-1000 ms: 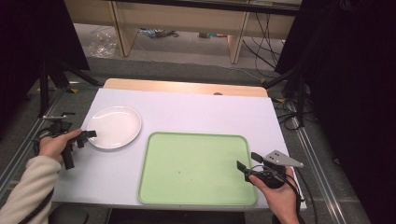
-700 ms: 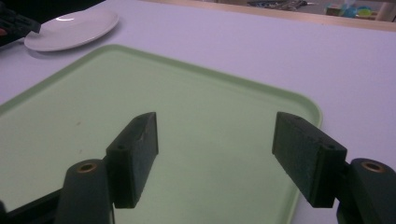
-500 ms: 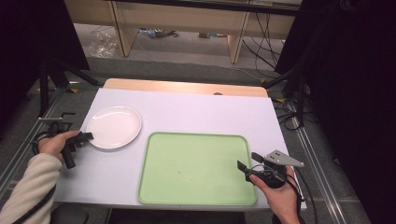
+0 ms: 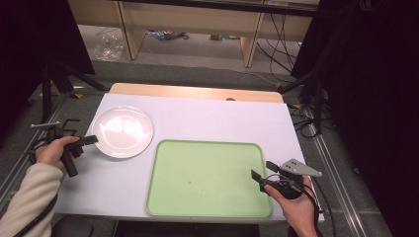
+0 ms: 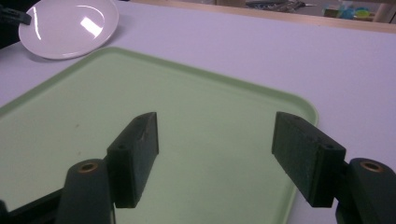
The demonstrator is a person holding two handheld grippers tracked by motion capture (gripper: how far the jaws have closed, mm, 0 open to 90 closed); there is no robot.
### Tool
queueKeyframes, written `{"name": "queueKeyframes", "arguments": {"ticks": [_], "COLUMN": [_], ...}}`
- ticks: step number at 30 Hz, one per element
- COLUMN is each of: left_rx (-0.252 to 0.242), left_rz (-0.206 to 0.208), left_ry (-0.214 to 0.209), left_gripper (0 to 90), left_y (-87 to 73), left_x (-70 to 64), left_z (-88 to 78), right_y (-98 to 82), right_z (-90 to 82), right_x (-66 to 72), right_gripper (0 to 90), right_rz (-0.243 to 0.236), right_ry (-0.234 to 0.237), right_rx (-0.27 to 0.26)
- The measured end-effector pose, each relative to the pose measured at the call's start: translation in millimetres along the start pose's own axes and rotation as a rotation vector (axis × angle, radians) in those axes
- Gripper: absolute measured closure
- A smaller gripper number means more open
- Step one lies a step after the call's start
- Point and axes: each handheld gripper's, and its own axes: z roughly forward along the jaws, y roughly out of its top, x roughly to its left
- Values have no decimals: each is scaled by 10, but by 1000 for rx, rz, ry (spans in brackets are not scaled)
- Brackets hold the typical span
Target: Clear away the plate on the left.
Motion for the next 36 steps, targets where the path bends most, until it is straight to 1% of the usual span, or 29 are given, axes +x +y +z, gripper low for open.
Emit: {"name": "queueKeyframes", "arguments": {"ticks": [1,2,3,4,7,8,10,11,14,15,16,17,18,19,22,25,26,28,29,30,31,32,33,34,35,36], "left_rx": [6,-2,1,-2,-3,-11,-11,-17,-24,-36,-36,-35,-23,-14,-22,-21,-26,-43,-55,-62,-62,-70,-70,-67,-67,-72], "left_rz": [-3,0,0,-5,-1,2,4,4,-4,-1,-1,1,5,5,13,8,-2,-4,-8,-12,-12,-25,-25,-34,-34,-33], "left_ry": [8,5,8,2,2,-2,-3,-2,-10,-26,-26,-36,-13,-12,-21,-23,-30,-28,-52,-65,-65,-81,-81,-87,-87,-97], "left_gripper": [870,869,871,871,872,872,872,872,871,871,870,870,871,870,870,868,867,867,865,864,864,864,865,866,865,865], "left_y": [6,-1,-1,-1,-1,-4,-4,-7,-11,-19,-19,-20,-16,-12,-5,-2,-3,-3,-3,-1,-1,-1,-1,1,1,-1], "left_x": [-19,-24,-27,-24,-28,-37,-44,-46,-46,-45,-45,-45,-57,-60,-67,-62,-50,-47,-41,-36,-36,-35,-35,-47,-47,-59], "left_z": [-16,-13,-17,-18,-20,-21,-27,-28,-34,-34,-34,-38,-47,-52,-60,-71,-86,-106,-112,-124,-124,-142,-142,-158,-158,-166], "right_y": [4,3,3,-1,1,-10,-8,-11,-10,-14,-14,-14,0,-6,-5,-6,-6,-5,-5,-8,-5,-5,-5,-7,-7,-7], "right_z": [-7,-5,-3,5,4,33,29,35,29,34,34,32,-5,8,7,7,6,2,2,11,3,3,3,17,17,17], "right_x": [6,3,2,-5,-5,-5,0,-1,4,-2,-2,-4,-3,-10,-11,-13,-11,-11,-11,-10,-10,-10,-10,-5,-6,-6], "right_gripper": [327,328,329,329,330,332,332,333,334,338,338,338,338,339,339,339,340,340,340,341,340,341,341,341,341,341], "right_rz": [10,6,7,-1,9,15,15,5,14,6,6,5,9,-3,3,4,5,3,3,5,3,2,2,15,17,17], "right_ry": [5,4,5,-1,2,14,13,8,15,9,9,12,8,2,3,3,-1,-2,-1,1,-2,-3,-3,9,8,8], "right_rx": [7,5,4,-3,5,-21,-20,-29,-20,-28,-28,-30,5,-14,-9,-9,-10,-11,-11,-20,-10,-12,-12,-31,-33,-33]}}
